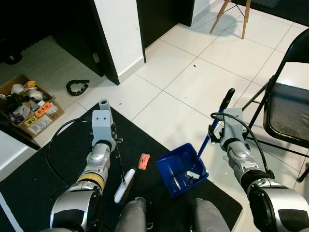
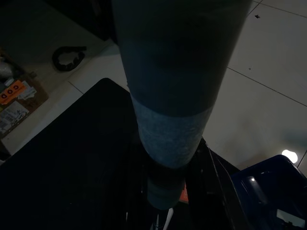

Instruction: Sweep floor

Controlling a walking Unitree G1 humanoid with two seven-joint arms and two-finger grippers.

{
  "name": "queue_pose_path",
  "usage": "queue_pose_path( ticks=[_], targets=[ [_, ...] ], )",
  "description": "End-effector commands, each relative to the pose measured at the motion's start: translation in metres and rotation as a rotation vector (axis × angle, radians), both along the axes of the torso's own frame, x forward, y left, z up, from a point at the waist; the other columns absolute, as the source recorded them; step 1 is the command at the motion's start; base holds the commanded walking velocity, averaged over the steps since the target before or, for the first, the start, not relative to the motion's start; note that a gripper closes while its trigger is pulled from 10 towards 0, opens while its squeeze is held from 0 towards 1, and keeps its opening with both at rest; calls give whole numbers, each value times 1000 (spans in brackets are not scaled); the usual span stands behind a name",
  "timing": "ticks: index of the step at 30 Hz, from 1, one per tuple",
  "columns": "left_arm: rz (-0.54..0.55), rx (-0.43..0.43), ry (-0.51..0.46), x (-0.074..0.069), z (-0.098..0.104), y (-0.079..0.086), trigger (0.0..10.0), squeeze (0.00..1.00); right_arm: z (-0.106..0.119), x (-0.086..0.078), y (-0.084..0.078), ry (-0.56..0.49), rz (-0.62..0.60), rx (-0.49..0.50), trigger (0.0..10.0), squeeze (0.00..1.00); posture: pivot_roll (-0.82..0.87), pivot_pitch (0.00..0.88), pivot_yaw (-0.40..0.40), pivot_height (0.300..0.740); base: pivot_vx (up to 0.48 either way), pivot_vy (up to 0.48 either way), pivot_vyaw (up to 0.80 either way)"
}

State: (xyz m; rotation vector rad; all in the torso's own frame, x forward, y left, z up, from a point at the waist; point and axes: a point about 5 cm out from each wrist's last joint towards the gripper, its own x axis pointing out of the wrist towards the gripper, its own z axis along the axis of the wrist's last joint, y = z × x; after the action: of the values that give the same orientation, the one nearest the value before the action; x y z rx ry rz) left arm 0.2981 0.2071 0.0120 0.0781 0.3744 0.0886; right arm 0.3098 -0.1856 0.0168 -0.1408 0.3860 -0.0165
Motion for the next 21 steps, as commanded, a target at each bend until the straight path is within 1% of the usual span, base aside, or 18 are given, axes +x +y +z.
queue_pose_path(
  ticks=[1, 4, 5, 7, 8, 12, 13, 20, 21],
  targets=[
    [5, -7, 90, -14, -16, 0, 10000, 0, -2, 0, 4, 20, 15, -4, 10000, 0, -69, 43, 23, 740, 0, 0, 0],
    [5, -5, 92, -13, -16, 0, 10000, 0, -2, 0, 3, 21, 11, -23, 10000, 0, -69, 43, 23, 740, 0, 0, 0],
    [1, -10, 95, -13, -16, 0, 10000, 0, -2, 0, 3, 22, 7, -21, 10000, 0, -74, 31, 40, 740, 0, 0, 0],
    [-4, -16, 100, -13, -16, -1, 10000, 0, -2, 0, 3, 24, 2, -17, 10000, 0, -73, 28, 42, 740, 0, 0, 0],
    [-7, -14, 104, -12, -16, 0, 10000, 0, -2, 0, 4, 24, 3, -9, 10000, 0, -67, 14, 48, 740, 0, 0, 0],
    [-10, -10, 107, -12, -16, 1, 10000, 0, -1, 1, 6, 25, 7, 3, 10000, 0, -66, 13, 47, 740, 0, 0, 0],
    [-10, -14, 107, -12, -16, 0, 10000, 0, -1, 1, 6, 25, 10, 1, 10000, 0, -66, 16, 35, 740, 0, 0, 0],
    [-12, -22, 109, -11, -16, 0, 10000, 0, -1, 2, 6, 25, 14, -22, 10000, 0, -62, 18, 41, 740, 0, 0, 0],
    [-12, -23, 110, -12, -16, 0, 10000, 0, -1, 2, 6, 25, 14, -16, 10000, 0, -54, 7, 24, 740, 0, 0, 0]
  ],
)
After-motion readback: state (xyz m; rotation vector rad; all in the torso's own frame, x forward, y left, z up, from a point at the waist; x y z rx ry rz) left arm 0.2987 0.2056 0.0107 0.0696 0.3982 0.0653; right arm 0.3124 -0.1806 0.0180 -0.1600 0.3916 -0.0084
